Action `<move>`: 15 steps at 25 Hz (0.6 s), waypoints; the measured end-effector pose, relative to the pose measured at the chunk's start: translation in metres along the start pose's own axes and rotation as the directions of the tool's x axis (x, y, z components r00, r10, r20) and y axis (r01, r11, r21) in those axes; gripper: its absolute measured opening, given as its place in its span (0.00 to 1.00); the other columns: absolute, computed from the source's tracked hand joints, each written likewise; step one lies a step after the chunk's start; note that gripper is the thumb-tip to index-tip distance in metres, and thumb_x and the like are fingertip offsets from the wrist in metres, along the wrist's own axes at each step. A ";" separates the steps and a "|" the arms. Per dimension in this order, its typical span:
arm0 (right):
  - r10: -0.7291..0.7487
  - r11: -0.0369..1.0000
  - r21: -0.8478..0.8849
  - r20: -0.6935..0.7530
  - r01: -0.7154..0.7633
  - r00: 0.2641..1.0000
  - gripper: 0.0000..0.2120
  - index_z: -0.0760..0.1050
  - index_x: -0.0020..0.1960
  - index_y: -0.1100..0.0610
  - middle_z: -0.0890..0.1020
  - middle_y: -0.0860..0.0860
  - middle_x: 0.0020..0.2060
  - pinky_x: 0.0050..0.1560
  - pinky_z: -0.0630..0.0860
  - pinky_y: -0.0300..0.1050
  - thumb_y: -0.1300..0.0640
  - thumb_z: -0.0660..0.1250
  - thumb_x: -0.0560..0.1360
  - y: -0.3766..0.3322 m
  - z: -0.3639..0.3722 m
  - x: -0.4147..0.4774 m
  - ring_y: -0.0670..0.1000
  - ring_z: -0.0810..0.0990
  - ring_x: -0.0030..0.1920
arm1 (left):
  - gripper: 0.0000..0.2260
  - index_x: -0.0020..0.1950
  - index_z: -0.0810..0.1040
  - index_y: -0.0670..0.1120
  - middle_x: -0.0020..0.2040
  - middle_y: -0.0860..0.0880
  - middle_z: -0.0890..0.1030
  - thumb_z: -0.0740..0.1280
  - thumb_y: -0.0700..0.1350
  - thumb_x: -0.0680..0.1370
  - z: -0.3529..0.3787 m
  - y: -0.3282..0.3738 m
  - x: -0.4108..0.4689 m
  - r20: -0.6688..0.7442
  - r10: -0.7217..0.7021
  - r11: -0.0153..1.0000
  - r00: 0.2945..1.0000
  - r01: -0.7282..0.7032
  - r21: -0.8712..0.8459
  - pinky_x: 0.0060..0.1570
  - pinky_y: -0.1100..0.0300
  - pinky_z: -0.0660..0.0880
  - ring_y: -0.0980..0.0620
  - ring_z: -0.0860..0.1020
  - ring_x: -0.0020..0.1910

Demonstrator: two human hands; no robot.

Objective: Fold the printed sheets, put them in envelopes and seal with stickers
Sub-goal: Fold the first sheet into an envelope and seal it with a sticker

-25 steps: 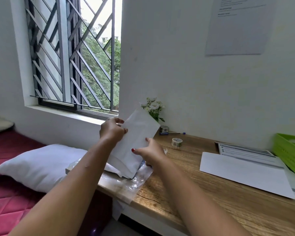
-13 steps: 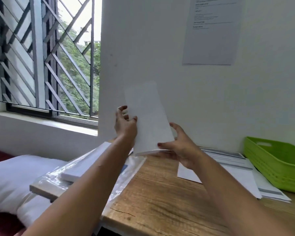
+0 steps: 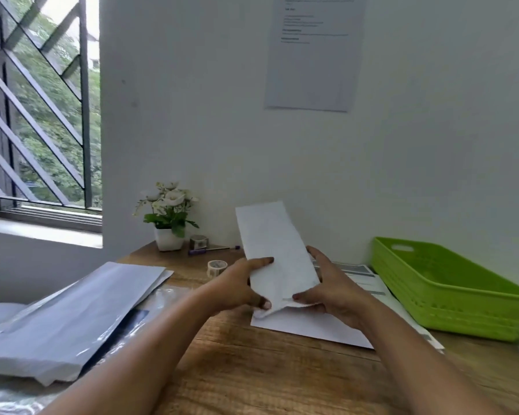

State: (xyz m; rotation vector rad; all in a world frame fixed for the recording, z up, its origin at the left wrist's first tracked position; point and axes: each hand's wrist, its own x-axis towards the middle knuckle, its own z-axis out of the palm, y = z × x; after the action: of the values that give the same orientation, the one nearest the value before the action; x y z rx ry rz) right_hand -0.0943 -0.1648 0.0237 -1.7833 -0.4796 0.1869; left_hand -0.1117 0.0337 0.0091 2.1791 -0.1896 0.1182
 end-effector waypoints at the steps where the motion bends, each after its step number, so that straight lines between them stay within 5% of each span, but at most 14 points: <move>1: -0.015 0.998 -0.053 0.017 0.015 1.000 0.42 0.61 0.66 0.40 0.75 0.48 0.59 0.46 0.78 0.40 0.74 0.72 0.65 0.001 0.001 0.000 0.50 0.76 0.58 | 0.41 0.75 0.61 0.53 0.70 0.50 0.62 0.78 0.42 0.66 0.001 -0.001 -0.001 0.001 -0.012 0.995 1.000 0.012 0.095 0.70 0.53 0.63 0.47 0.64 0.69; 4: -0.103 0.974 -0.201 0.018 0.105 0.994 0.43 0.61 0.69 0.40 0.74 0.41 0.59 0.52 0.73 0.35 0.71 0.73 0.64 0.003 0.006 -0.001 0.45 0.74 0.60 | 0.49 0.77 0.53 0.50 0.73 0.51 0.56 0.79 0.48 0.64 -0.001 0.003 -0.003 -0.008 0.014 0.973 1.000 -0.011 0.232 0.72 0.56 0.56 0.48 0.58 0.72; 8: -0.119 0.909 -0.403 -0.011 0.105 0.993 0.43 0.53 0.75 0.42 0.71 0.40 0.60 0.55 0.69 0.37 0.62 0.73 0.69 0.000 0.008 -0.005 0.47 0.71 0.62 | 0.53 0.78 0.45 0.49 0.75 0.52 0.52 0.79 0.44 0.64 -0.001 0.001 -0.007 0.023 -0.019 0.986 1.000 0.015 0.169 0.72 0.55 0.57 0.48 0.57 0.72; 11: -0.051 0.631 -0.776 -0.014 0.021 0.999 0.40 0.46 0.77 0.46 0.74 0.46 0.63 0.63 0.69 0.45 0.45 0.66 0.74 0.006 -0.011 -0.007 0.51 0.73 0.64 | 0.55 0.78 0.42 0.50 0.74 0.51 0.52 0.78 0.41 0.65 -0.004 0.002 -0.011 0.036 -0.057 0.988 0.998 0.051 0.145 0.72 0.53 0.58 0.46 0.59 0.70; 15: 0.172 0.510 -0.855 -0.007 -0.095 0.985 0.37 0.62 0.73 0.48 0.76 0.49 0.62 0.60 0.70 0.42 0.36 0.68 0.69 0.008 -0.027 -0.013 0.48 0.75 0.58 | 0.54 0.77 0.41 0.50 0.73 0.50 0.53 0.77 0.36 0.65 -0.006 0.000 -0.012 0.037 -0.091 0.988 0.995 0.086 0.131 0.71 0.51 0.61 0.44 0.61 0.69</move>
State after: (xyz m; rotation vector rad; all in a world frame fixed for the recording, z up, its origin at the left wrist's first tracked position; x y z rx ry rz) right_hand -0.0940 -0.1952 0.0217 -2.8283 -0.5331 0.1306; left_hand -0.1240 0.0396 0.0111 2.3165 -0.1113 0.0344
